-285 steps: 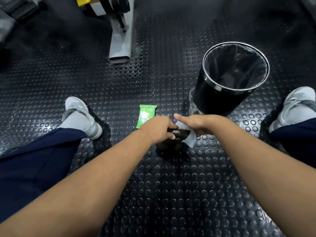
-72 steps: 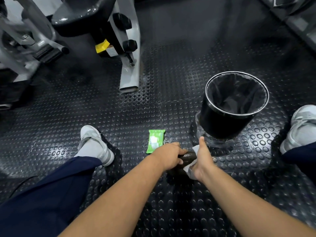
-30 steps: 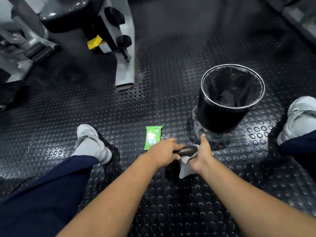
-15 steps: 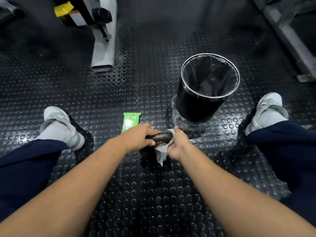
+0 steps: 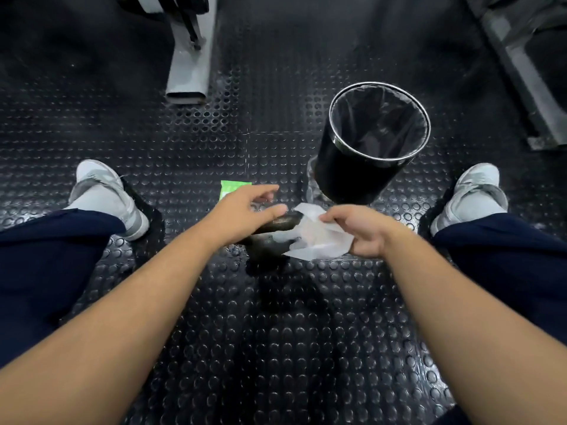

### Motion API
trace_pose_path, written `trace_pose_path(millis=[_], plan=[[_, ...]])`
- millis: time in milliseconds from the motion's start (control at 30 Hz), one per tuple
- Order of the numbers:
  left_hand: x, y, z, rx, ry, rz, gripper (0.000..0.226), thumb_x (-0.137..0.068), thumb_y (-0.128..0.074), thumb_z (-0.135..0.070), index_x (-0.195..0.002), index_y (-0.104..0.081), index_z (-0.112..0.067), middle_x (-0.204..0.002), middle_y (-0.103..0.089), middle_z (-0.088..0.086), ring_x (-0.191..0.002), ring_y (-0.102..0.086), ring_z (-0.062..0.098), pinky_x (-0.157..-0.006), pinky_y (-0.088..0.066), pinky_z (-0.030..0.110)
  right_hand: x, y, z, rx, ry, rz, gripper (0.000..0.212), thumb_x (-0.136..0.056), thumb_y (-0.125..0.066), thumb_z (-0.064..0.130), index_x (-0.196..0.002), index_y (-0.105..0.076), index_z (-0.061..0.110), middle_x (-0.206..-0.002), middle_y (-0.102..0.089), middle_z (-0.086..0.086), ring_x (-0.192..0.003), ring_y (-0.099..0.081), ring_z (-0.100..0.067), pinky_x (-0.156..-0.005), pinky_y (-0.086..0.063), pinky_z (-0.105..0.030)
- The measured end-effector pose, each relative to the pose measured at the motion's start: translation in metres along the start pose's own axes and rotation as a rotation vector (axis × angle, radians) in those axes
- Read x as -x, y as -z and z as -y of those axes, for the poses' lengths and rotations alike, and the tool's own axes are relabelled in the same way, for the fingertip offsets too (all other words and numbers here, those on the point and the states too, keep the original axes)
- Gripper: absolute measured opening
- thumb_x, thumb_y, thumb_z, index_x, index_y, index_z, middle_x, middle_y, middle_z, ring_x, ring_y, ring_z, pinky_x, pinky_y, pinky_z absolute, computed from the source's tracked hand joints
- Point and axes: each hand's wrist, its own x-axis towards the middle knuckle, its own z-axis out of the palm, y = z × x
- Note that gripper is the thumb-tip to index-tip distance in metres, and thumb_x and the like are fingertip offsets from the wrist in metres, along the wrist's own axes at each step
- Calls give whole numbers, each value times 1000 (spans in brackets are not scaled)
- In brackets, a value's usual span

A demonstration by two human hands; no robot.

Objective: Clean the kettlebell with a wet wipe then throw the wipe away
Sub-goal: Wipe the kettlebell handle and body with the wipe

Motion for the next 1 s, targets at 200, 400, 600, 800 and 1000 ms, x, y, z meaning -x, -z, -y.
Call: trace_pose_path(millis=[200, 400, 600, 800, 1000], plan=[[14, -4, -32, 597, 158, 380, 66, -83, -73, -63, -134, -64, -20, -129, -73, 4, -122, -68, 27, -110, -49, 46, 27, -9, 50, 210, 33, 308, 49, -94, -64, 23, -135, -61, -5, -126, -68, -18, -110, -67, -34, -95, -56, -45], [21, -21, -18, 820, 392, 291, 38, -104, -62, -32, -133, -66, -8, -125, -74, 12, -119, -70, 31, -110, -50, 51, 16, -16, 57, 424, 209, 110, 27, -100, -66, 31, -113, -67, 7, -94, -71, -11, -74, -69, -23, -59, -57, -28], [40, -61, 20, 788, 615, -41, 33, -108, -55, -31, -125, -69, -7, -110, -79, 12, -103, -75, 34, -99, -57, 55, -7, -32, 31, 899, 477, -255, 26, -98, -65, 26, -124, -72, 22, -115, -75, 1, -99, -71, -16, -88, -60, -35], [54, -125, 24, 763, 742, -442, 31, -112, -42, -34, -118, -62, -11, -115, -67, 4, -105, -61, 24, -92, -43, 35, -16, -54, 6, 1210, 407, -76, 53, -106, -49, 37, -157, -46, 21, -162, -45, -6, -148, -43, -28, -120, -35, -39], [68, -136, 53, 579, 939, -544, 46, -110, -37, -35, -133, -62, -4, -132, -64, 16, -120, -59, 38, -111, -44, 50, -17, -49, -8, 1322, 456, -16, 62, -109, -42, 29, -167, -22, 17, -175, -16, -2, -160, -16, -18, -125, -12, -27]])
